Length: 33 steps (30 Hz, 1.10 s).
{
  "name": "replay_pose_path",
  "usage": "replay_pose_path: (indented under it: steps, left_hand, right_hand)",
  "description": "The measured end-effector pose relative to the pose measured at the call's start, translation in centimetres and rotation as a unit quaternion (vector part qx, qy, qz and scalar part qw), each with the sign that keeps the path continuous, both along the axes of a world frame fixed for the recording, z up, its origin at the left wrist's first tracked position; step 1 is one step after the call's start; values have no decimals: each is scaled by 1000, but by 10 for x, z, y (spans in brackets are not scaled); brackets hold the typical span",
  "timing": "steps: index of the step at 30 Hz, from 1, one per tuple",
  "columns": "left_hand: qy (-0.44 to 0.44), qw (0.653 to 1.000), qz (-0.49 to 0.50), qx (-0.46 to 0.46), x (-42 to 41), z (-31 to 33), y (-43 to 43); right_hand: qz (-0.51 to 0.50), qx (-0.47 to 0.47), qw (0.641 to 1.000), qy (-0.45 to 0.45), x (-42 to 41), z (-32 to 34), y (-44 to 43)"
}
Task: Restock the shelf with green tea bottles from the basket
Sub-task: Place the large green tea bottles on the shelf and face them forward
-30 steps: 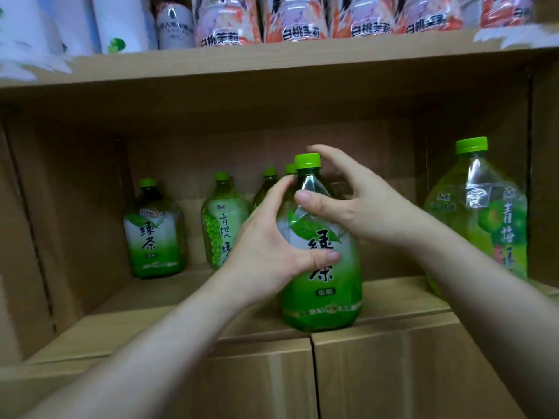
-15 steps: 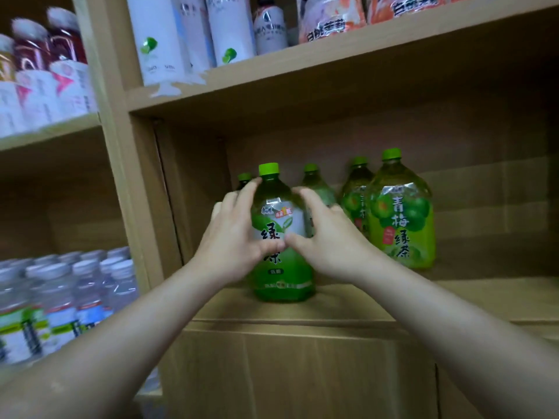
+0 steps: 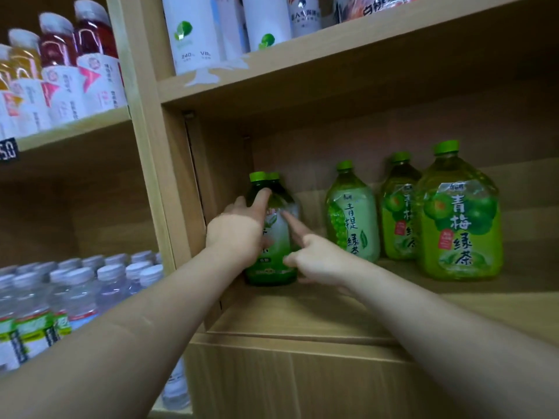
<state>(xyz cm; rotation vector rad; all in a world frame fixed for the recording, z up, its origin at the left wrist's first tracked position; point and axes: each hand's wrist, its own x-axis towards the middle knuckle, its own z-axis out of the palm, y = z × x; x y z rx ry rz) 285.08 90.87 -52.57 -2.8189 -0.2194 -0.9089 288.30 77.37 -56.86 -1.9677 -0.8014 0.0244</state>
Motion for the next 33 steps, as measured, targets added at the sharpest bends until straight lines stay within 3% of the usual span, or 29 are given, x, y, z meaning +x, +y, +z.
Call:
replay_pose_path:
  steps: [3, 6, 10, 13, 15, 19, 25, 30, 33]
  left_hand:
    - [14, 996, 51, 68, 10, 1, -2]
    - [14, 997, 49, 49, 12, 4, -5]
    - [-32, 999, -10, 15, -1, 1, -23]
    - [-82, 987, -137, -19, -6, -16, -56]
    - [-54, 976, -205, -48, -3, -26, -82]
    - [17, 970, -228, -84, 13, -43, -127]
    - [4, 941, -185, -284, 51, -40, -139]
    - [-12, 933, -146, -328, 81, -45, -132]
    - [-39, 920, -152, -360, 90, -47, -134]
  right_hand:
    - [-4, -101, 993, -55, 5, -5, 2]
    - [-10, -130, 990, -62, 3, -3, -8]
    - [-131, -36, 979, -149, -13, 6, -48]
    - [-343, 34, 887, -306, -19, 18, -104]
    - [-462, 8, 834, -302, -13, 25, -138]
    - [-477, -53, 863, -157, 17, 16, -161]
    - [-467, -11, 870, -160, 40, 8, -185]
    - [-476, 6, 869, -134, 68, 6, -216]
    - [-463, -40, 879, -107, 82, 13, -221]
